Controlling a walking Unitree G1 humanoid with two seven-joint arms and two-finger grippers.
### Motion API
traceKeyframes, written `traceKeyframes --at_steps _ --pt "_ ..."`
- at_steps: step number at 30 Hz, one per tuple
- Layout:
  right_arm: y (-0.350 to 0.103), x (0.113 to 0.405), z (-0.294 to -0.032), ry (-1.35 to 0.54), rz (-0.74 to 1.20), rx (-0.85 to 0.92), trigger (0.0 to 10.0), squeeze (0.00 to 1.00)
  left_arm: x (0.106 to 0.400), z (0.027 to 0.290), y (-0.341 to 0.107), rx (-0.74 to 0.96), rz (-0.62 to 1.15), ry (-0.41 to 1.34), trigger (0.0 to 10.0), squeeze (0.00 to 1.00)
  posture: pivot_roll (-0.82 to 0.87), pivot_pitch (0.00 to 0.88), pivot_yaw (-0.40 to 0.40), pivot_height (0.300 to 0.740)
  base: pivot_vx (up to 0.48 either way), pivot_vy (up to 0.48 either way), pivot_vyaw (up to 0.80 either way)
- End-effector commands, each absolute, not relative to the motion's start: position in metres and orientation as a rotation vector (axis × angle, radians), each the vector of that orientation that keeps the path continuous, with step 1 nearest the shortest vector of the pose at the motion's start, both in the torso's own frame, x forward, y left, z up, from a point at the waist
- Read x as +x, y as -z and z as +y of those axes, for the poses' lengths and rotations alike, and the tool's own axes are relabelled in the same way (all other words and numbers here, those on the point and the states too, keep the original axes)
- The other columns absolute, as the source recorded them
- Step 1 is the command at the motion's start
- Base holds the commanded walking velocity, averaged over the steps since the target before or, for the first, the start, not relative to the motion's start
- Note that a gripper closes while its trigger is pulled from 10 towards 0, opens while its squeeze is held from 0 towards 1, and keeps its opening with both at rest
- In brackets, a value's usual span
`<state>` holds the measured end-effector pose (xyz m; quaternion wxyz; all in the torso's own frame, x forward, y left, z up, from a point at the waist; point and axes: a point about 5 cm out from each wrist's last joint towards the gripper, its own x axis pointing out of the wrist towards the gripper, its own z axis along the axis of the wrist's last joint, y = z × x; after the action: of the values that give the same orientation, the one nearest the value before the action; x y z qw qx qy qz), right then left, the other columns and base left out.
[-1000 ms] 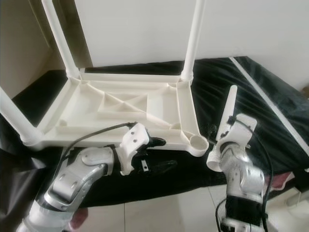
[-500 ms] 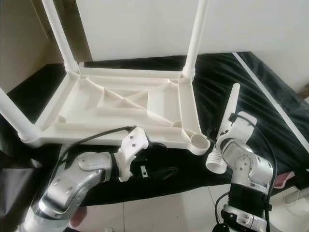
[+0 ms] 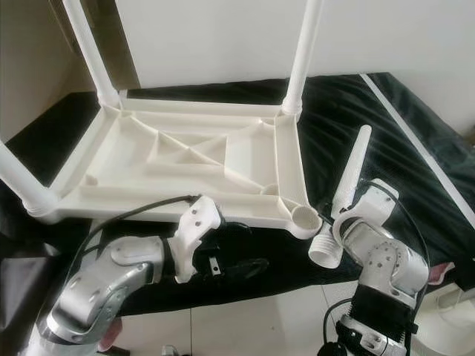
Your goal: Building children table
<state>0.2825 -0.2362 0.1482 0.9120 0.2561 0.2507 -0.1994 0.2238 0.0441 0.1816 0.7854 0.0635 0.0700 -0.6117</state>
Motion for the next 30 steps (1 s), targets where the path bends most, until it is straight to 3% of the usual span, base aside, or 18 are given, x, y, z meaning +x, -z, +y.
traceKeyframes --at_steps 1,2,19,20,30 --pt "-0.115 0.269 -0.239 0.471 0.69 0.567 2.9 0.0 0.223 0.047 -0.183 0.135 0.151 1.268 10.0 0.0 0.12 0.137 0.027 0.74 0.0 0.0 0.0" --pt "-0.114 0.267 -0.24 0.48 0.695 0.58 0.0 0.0 0.223 0.048 -0.184 0.136 0.155 1.266 10.0 0.0 0.12 0.137 0.029 0.74 0.0 0.0 0.0" --pt "-0.123 0.271 -0.252 0.529 0.646 0.527 0.0 0.0 0.228 0.05 -0.185 0.13 0.161 1.232 10.0 0.0 0.12 0.118 0.028 0.74 0.0 0.0 0.0" --pt "-0.139 0.277 -0.255 0.51 0.537 0.462 10.0 0.0 0.231 0.049 -0.187 0.11 0.158 1.227 10.0 0.0 0.11 0.106 0.022 0.74 0.0 0.0 0.0" --pt "-0.209 0.293 -0.268 0.407 0.044 0.339 10.0 0.0 0.253 0.047 -0.199 -0.017 0.116 1.198 10.0 0.0 0.08 0.063 -0.002 0.74 0.0 0.0 0.0"
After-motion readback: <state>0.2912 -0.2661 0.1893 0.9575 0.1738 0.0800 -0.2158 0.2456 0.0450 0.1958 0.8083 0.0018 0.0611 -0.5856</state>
